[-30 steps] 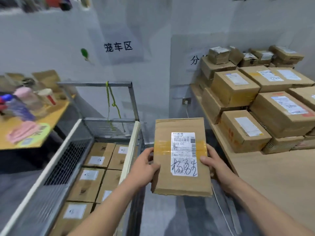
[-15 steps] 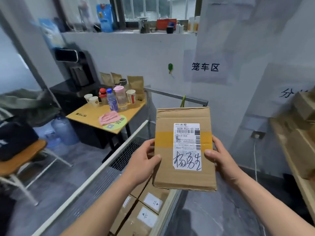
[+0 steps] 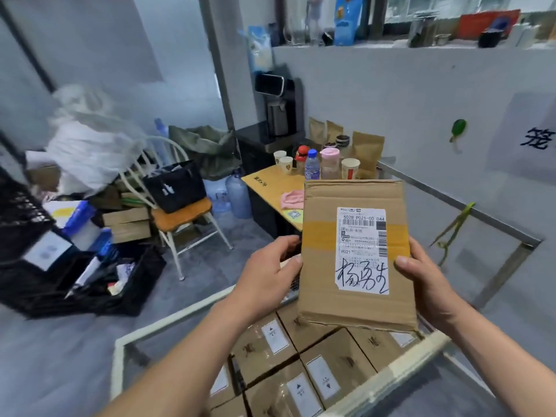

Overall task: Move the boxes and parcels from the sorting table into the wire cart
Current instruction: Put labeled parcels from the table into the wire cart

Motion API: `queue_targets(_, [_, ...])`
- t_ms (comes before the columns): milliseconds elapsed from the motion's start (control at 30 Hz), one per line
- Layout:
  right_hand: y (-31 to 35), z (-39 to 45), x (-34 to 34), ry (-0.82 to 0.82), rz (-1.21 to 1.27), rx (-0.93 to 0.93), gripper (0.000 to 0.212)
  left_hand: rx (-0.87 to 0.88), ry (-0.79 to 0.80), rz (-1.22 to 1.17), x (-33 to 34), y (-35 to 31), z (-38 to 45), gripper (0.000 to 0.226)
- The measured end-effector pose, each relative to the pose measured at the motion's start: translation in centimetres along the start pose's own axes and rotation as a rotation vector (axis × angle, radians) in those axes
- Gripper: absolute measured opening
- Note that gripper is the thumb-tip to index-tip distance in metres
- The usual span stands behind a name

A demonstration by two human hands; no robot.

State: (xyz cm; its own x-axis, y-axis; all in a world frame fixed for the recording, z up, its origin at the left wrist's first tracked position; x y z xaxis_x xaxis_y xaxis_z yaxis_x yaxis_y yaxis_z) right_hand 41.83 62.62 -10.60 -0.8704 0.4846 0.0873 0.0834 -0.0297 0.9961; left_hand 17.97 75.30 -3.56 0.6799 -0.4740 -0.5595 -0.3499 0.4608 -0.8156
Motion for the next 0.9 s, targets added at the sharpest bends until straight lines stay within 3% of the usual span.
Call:
queue_targets(67, [-0.4,1.7,1.0,0.067,0.014,0.001,0.1,-0.024,-0.06,0.119,-0.9,0.5,-0.5,0.042])
queue_targets(200, [-2.0,4.5,3.6,0.161,0.083,0.036,0.105,-0.108,-0.11,0.293,-2.4,2.7,-1.9,0.046])
queue_targets(400, [-4.5,6.7,9.2,0.317,0.039,0.079,0.083,-0.212,-0.077,0.506,-4.4,7.2,-3.4,0.048])
queue_targets(567, [-7.8,7.4,12.9,0.379,-0.017,0.141,0.084,-0.261,-0.056,0.557,-5.7,11.9,-4.5,0.05])
queue_targets(767, [-11.0,7.9,16.9,0.4,-0.075,0.214,0.102,-0.314,-0.044,0.568,-7.9,17.6,-4.8,0.05])
queue_targets(900, [-13.9,8.0,19.2,0.418,-0.091,0.278,0.088,-0.363,-0.026,0.567,-8.8,21.5,-5.4,0.05])
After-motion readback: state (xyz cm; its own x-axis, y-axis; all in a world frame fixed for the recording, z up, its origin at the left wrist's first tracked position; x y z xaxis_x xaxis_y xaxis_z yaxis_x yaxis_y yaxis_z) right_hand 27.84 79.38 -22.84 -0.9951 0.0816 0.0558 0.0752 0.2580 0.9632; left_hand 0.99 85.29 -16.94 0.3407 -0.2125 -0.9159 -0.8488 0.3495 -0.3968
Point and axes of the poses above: each hand's wrist, its own z-axis towards the middle knuckle, its own x-axis out of the palm, y = z × x, the point moved 10 cm from there along z, towards the middle knuckle, and after that the axes turned 5 degrees about -z, right-handed, at the moved point
